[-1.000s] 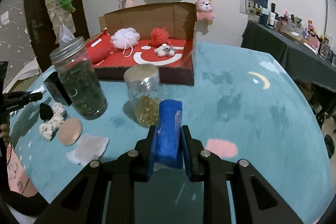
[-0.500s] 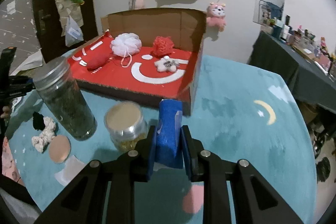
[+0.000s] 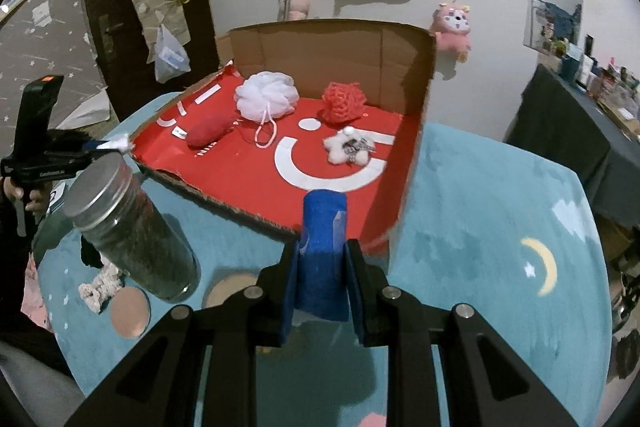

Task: Organize soft objects
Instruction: 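Carry the white towel and blue sponge up and over into the box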

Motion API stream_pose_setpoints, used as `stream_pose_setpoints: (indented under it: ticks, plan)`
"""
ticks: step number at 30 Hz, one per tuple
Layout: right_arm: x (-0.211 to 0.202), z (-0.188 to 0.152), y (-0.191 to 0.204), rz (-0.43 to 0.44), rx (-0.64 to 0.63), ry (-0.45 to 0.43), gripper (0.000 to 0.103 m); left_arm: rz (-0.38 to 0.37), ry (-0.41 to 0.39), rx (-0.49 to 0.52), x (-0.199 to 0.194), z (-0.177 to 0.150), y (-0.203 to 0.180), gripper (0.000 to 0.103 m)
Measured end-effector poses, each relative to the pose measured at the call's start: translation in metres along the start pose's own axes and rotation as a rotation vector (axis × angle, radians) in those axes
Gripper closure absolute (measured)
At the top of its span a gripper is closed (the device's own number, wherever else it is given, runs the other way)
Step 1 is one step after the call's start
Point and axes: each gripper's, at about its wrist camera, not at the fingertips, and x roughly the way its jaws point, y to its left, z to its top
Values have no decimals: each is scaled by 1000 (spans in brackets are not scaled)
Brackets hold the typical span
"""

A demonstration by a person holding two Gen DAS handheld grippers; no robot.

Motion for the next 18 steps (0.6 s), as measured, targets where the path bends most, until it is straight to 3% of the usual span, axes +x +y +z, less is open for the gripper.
stream_pose_setpoints:
  ticks: [9, 18]
  plan:
    - [37, 44, 4, 49, -50, 66, 78, -30, 82, 72, 44, 53, -21, 85]
    - [104, 80, 14, 33, -97, 242, 78, 21, 239, 126, 104, 71, -37, 85]
